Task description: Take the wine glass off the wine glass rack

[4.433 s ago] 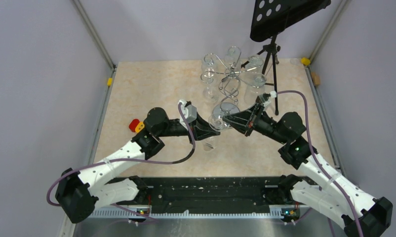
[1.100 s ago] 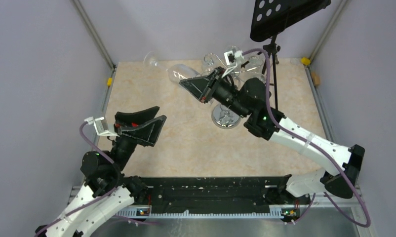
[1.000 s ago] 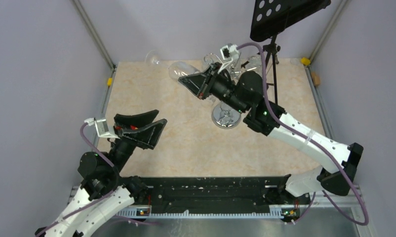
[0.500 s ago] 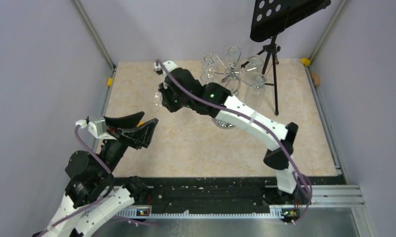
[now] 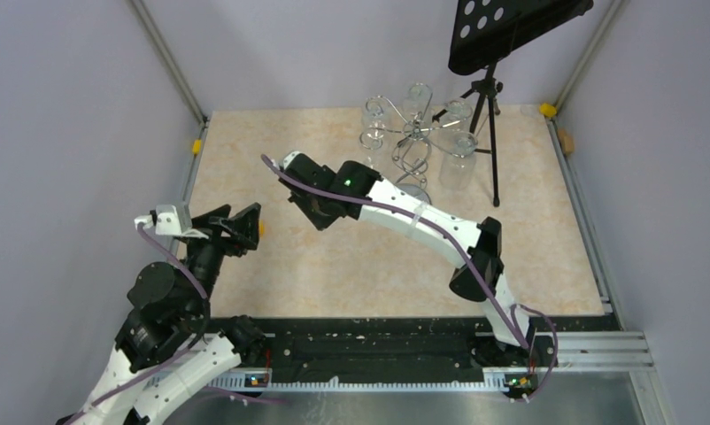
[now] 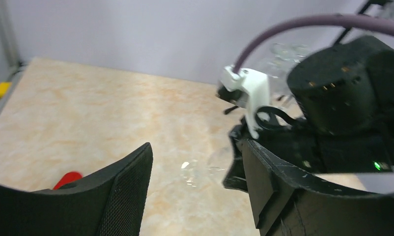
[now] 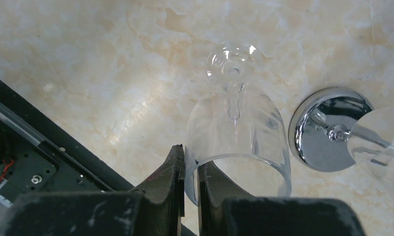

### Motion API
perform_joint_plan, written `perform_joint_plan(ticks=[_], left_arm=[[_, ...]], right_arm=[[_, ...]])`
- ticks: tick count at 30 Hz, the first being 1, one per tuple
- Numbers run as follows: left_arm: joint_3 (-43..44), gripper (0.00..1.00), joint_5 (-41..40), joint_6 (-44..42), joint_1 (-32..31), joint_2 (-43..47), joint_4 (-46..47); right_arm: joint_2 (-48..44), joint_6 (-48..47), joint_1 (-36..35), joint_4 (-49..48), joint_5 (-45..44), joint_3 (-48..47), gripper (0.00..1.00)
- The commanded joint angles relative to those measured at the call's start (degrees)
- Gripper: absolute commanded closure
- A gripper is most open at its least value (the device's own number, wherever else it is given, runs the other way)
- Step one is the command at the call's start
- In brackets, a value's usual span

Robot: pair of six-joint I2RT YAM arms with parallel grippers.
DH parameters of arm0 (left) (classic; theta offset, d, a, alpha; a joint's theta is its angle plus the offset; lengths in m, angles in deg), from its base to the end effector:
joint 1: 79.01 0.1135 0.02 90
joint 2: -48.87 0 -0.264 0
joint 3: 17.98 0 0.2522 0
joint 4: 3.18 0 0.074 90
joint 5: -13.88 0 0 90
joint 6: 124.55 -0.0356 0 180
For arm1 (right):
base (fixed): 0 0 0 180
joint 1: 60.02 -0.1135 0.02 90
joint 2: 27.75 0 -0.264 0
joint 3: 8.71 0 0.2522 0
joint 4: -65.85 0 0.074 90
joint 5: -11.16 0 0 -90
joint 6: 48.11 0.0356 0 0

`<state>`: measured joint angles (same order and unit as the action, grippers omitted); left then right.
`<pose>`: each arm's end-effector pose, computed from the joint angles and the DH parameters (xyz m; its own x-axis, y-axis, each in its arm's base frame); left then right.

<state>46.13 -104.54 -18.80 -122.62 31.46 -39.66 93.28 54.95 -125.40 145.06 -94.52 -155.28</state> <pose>0.0440 -0.0186 0.3947 0.0510 -0.3783 -0.9243 0.2923 0.8906 -0.3484 0.1953 0.4031 0.3612 -0.5096 -0.5899 -0.6263 -0.7118 0.6980 -0.0782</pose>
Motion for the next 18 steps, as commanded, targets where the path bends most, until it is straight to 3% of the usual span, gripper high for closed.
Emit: perform_joint_plan(ticks=[1, 6, 18], left_arm=[[2.3, 0.29, -14.7, 1.9, -0.1, -3.1, -5.8], [1.1, 0.29, -16.7, 2.1, -0.1, -3.7, -6.4], [-1.9, 0.29, -15.5, 1.1, -0.1, -2.4, -3.2]], right_arm=[[1.2, -0.5, 0.7, 2.4, -3.9, -1.8, 1.0], [1.9, -0.6, 3.3, 0.5, -0.2, 0.3, 1.0], [9.5, -1.9, 6.2, 0.5, 1.9, -6.4, 1.0]])
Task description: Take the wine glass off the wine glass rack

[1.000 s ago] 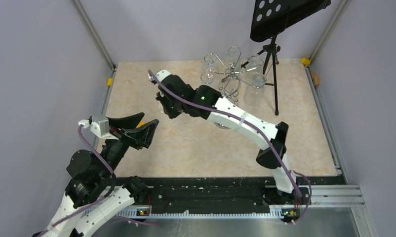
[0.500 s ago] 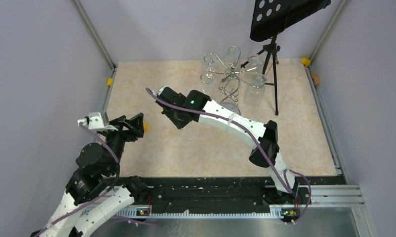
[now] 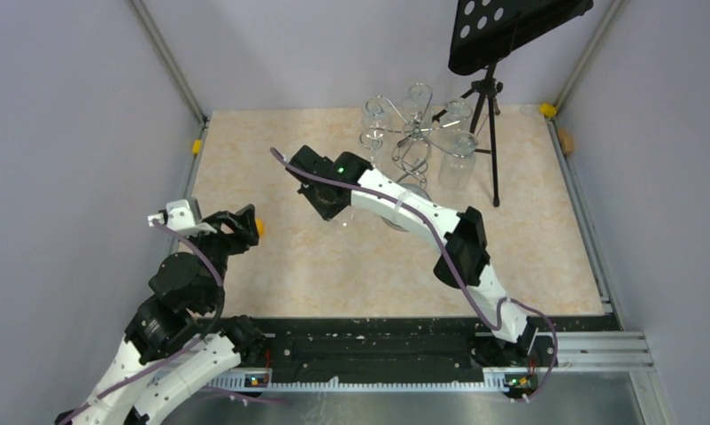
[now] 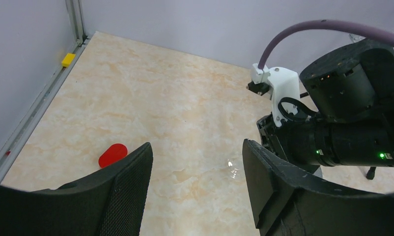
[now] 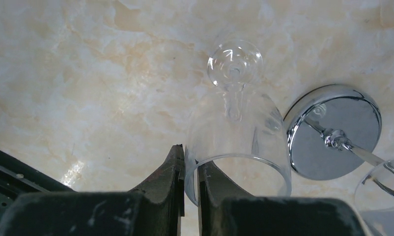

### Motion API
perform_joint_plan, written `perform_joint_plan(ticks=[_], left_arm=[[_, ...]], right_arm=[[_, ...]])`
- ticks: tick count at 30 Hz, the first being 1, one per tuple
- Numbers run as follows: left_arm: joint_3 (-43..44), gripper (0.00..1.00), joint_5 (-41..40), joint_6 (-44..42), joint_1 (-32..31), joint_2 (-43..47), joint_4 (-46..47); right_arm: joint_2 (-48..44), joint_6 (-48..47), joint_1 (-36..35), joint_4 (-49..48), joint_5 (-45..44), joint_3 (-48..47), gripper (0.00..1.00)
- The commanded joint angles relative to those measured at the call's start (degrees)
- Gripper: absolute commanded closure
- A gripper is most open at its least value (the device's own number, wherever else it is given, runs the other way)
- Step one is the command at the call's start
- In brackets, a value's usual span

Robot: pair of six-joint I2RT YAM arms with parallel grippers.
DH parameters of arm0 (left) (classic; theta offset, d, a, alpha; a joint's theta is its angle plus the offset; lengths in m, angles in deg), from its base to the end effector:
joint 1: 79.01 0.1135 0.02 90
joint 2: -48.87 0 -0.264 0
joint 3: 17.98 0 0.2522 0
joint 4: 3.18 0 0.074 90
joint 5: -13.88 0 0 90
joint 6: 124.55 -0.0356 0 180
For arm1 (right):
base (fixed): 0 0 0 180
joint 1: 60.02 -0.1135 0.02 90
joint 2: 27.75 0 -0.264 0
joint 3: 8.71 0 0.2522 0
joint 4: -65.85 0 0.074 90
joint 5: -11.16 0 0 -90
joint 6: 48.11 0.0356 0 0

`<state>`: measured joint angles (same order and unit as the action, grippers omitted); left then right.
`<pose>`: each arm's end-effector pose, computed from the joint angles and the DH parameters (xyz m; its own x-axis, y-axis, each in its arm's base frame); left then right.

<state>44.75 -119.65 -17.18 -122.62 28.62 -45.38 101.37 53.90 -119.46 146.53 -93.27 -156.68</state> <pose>0.0590 -0.0223 0.3757 0.0030 -0.3018 -0.9534 0.0024 0.9534 -0.3017 0.2499 0.4058 0.3042 -0.5995 -0.6189 -0.5075 -0.6639 0.7387 -0.1166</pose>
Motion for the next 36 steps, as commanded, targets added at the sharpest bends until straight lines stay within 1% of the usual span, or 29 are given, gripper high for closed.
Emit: perform_joint_plan(ticks=[1, 4, 5, 10, 13, 14, 16, 23, 30, 33, 36], left_arm=[[-0.6, 0.29, -0.3, -0.4, -0.1, 0.5, 2.5], [-1.0, 0.29, -0.1, -0.6, -0.1, 0.6, 2.9], [-1.1, 0.29, -0.1, -0.7, -0.1, 0.7, 2.9], [-1.3, 0.29, -0.2, -1.0, -0.1, 0.8, 3.3], [-1.3, 0.29, -0.1, -1.2, -0.1, 0.8, 3.4], [-1.3, 0.29, -0.2, -1.3, -0.1, 0.7, 3.5], [-1.5, 0.29, -0.3, -1.4, -0.1, 0.8, 3.6], [-2.1, 0.29, -0.3, -2.0, -0.1, 0.5, 4.6], [-2.2, 0.29, -0.3, -2.2, -0.1, 0.3, 5.0], [-2.1, 0.29, -0.3, -2.3, -0.1, 0.2, 5.0], [-2.0, 0.29, -0.3, -2.5, -0.1, 0.1, 5.1]], right_arm=[[2.0, -0.9, 0.3, -0.8, 0.5, -5.6, 1.0], [2.5, -0.9, 0.5, -1.3, 0.8, -6.1, 1.0], [2.5, -0.8, 0.5, -1.5, 0.7, -6.0, 0.98], [2.1, -0.7, 1.2, -2.4, 0.0, -5.9, 0.75], [1.9, -1.3, 1.5, -3.5, -0.4, -6.1, 0.66], [1.8, -1.4, 1.6, -3.8, -0.6, -6.2, 0.64], [1.7, -1.8, 1.9, -4.7, -0.6, -6.2, 0.62], [2.5, -3.9, 2.9, -7.5, -2.1, -6.6, 0.62], [2.2, -7.1, 2.9, -11.3, -3.9, -6.7, 0.55], [1.9, -7.6, 2.9, -12.2, -4.9, -7.2, 0.53], [0.7, -7.6, 2.9, -13.1, -4.2, -7.9, 0.51]])
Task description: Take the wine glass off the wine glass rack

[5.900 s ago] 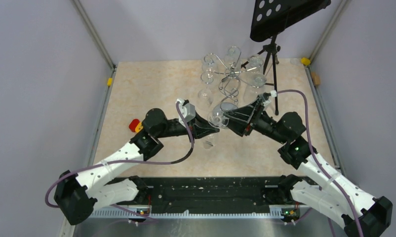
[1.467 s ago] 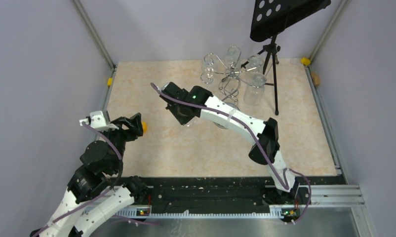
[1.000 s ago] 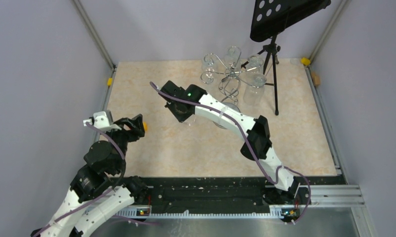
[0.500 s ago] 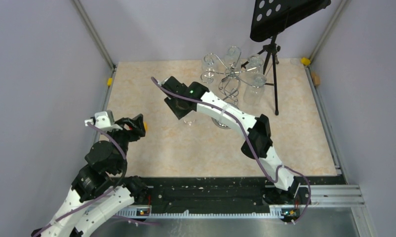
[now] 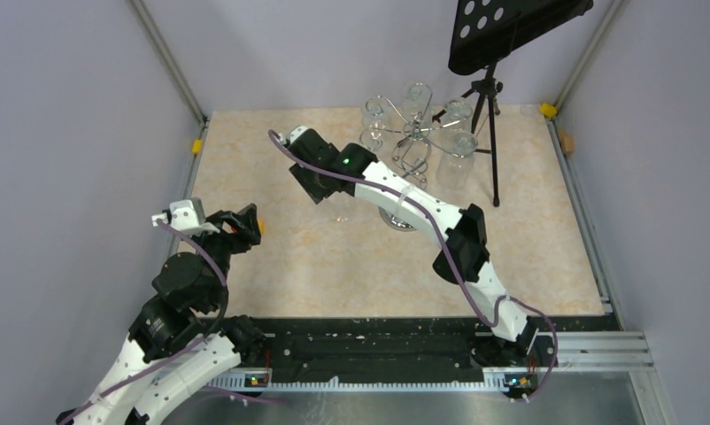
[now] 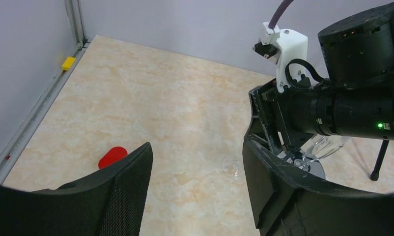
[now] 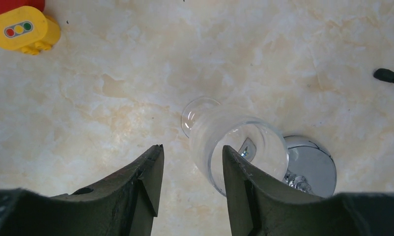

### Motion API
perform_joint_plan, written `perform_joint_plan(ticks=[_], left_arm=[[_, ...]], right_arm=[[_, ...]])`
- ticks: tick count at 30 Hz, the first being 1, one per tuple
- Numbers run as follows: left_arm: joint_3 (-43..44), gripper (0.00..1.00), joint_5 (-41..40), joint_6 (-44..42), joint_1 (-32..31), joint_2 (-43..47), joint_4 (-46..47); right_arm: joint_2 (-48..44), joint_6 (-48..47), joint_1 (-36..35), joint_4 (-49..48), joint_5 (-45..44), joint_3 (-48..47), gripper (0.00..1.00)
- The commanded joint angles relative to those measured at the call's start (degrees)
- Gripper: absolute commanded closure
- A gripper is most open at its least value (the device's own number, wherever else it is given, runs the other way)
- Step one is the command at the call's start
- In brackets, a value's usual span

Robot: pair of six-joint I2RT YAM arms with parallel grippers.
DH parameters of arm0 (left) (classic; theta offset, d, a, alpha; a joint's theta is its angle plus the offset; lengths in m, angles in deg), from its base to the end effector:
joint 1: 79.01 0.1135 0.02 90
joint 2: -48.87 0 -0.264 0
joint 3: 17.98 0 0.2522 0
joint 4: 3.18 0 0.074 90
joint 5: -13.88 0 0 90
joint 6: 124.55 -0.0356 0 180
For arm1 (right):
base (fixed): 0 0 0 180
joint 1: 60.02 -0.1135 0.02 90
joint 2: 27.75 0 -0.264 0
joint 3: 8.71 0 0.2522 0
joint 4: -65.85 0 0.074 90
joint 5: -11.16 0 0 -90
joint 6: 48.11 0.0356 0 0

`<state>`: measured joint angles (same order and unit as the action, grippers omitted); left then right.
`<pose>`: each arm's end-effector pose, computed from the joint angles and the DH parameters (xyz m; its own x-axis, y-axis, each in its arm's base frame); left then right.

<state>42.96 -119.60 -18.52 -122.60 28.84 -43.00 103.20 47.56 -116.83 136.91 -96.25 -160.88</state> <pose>0.0621 -0.0253 0.3710 0.0127 -0.2887 -0.9573 0.0057 0.9574 -0.2887 0.2814 0.4107 0.3217 -0.4848 -0.5689 -0.6644 -0.6482 0.7437 -0.1638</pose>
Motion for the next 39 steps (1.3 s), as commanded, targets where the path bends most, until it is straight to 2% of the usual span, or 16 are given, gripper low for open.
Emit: perform_joint_plan(ticks=[1, 5, 11, 15, 18, 23, 31, 35, 39], left_arm=[[-0.2, 0.29, -0.4, -1.3, -0.1, -0.1, 2.8], [-0.1, 0.29, -0.4, -1.4, -0.1, -0.3, 3.0], [-0.5, 0.26, -0.3, -1.4, -0.1, 0.1, 3.9], [-1.0, 0.24, 0.8, -0.8, -0.1, 1.1, 5.1], [-1.3, 0.16, 6.5, -1.2, -0.1, 2.0, 6.2], [-0.8, 0.14, 16.5, -1.4, -0.1, 0.7, 7.6], [5.2, 0.14, 28.3, 6.1, -0.1, -10.4, 11.4], [10.1, 0.12, 30.5, 8.3, 0.0, -17.9, 12.8], [15.0, 0.05, 33.0, 8.8, 0.2, -26.0, 15.6]], right_arm=[[-1.7, -1.2, 0.3, -4.1, -0.8, -3.7, 0.5], [-5.2, -0.9, 0.3, -6.5, 0.9, -3.6, 0.44], [-11.3, 0.8, 0.3, -10.6, 6.8, -2.6, 0.43], [-17.2, 2.9, 0.3, -15.4, 12.3, 1.6, 0.44], [-23.2, 4.8, 0.3, -20.7, 16.8, 7.1, 0.44], [-35.1, 9.1, 0.3, -29.9, 19.9, 19.2, 0.44], [-56.1, 13.4, 0.3, -41.0, 15.6, 41.3, 0.48], [-64.6, 13.1, 0.3, -41.3, 15.7, 50.1, 0.48], [-70.9, 12.7, 0.3, -39.4, 15.2, 55.8, 0.48]])
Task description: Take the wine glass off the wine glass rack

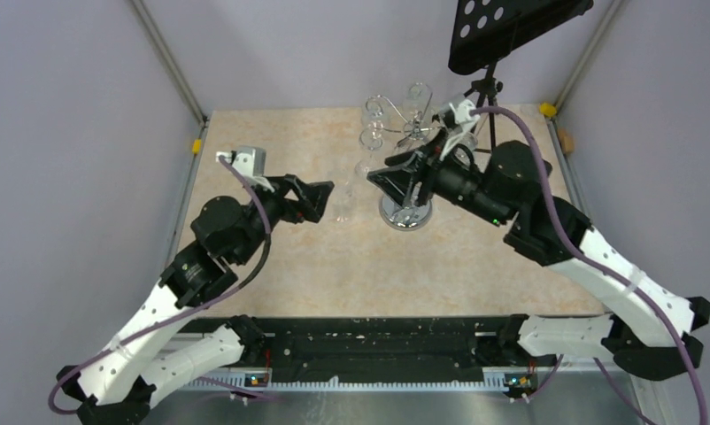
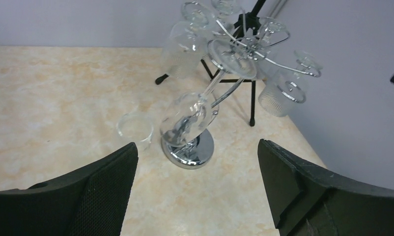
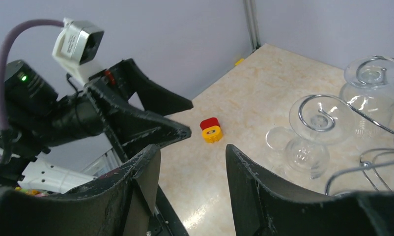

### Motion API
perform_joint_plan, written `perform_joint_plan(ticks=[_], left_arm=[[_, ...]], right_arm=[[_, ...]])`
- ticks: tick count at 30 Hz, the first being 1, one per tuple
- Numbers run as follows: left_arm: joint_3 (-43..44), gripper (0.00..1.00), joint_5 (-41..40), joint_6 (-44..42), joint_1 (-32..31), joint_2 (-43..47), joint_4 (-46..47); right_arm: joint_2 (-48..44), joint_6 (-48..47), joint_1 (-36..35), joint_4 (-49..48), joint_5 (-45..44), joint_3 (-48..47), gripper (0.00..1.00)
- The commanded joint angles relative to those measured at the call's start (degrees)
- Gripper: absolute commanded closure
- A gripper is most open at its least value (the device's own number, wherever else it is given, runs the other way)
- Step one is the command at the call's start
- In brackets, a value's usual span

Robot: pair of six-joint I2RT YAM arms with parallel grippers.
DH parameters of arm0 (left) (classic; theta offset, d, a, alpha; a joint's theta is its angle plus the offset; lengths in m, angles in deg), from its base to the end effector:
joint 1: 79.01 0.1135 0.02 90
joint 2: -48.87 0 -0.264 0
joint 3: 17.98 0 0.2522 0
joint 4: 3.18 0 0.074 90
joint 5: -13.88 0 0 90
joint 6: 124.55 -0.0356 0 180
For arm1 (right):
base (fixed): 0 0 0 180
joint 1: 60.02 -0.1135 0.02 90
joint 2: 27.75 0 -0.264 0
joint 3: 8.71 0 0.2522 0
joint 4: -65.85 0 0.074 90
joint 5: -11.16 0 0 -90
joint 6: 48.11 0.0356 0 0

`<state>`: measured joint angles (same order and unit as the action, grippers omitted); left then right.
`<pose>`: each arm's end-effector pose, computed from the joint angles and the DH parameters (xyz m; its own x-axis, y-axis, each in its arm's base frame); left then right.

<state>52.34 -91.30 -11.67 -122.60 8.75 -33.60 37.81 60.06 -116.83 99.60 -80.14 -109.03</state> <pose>0.1110 -0.0928 0.4101 -0.1875 -0.3395 -0.9217 0.4373 0.8114 -0.3879 0.1252 0.1900 0.4996 -0.2479 0.1906 -0.9499 -0.7861 0.5334 0.3122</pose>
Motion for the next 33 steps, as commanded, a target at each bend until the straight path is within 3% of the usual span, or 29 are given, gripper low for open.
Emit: perform_joint_plan(ticks=[1, 6, 10, 13, 17, 28, 33], left_arm=[[7.1, 0.05, 5.5, 2.1, 0.6, -8.3, 6.5], [14.8, 0.09, 17.0, 7.2, 7.0, -20.0, 9.1], [15.9, 0.25, 26.8, 15.4, 13.3, -25.4, 14.6], [18.8, 0.36, 24.6, 15.3, 13.7, -28.6, 12.7], [20.8, 0.43, 25.5, 15.5, 13.8, -31.3, 12.5], [17.7, 0.37, 27.2, 15.2, 13.8, -32.3, 14.1], [17.6, 0.46, 28.6, 16.3, 13.7, -33.1, 14.2]], right_arm=[[-6.9, 0.3, 0.3, -1.6, -1.1, 5.1, 0.48], [-11.6, 1.8, 0.3, 0.0, -1.5, 10.1, 0.47], [-15.3, 3.7, 0.2, 0.6, -2.4, 14.0, 0.48], [-17.5, 7.4, 0.3, -1.3, -2.5, 16.7, 0.51], [-18.2, 10.3, 0.3, -5.0, 2.4, 18.6, 0.55], [-18.0, 12.0, 0.3, -9.5, 5.2, 19.7, 0.59], [-17.4, 12.3, 0.3, -10.7, 6.3, 20.1, 0.61]])
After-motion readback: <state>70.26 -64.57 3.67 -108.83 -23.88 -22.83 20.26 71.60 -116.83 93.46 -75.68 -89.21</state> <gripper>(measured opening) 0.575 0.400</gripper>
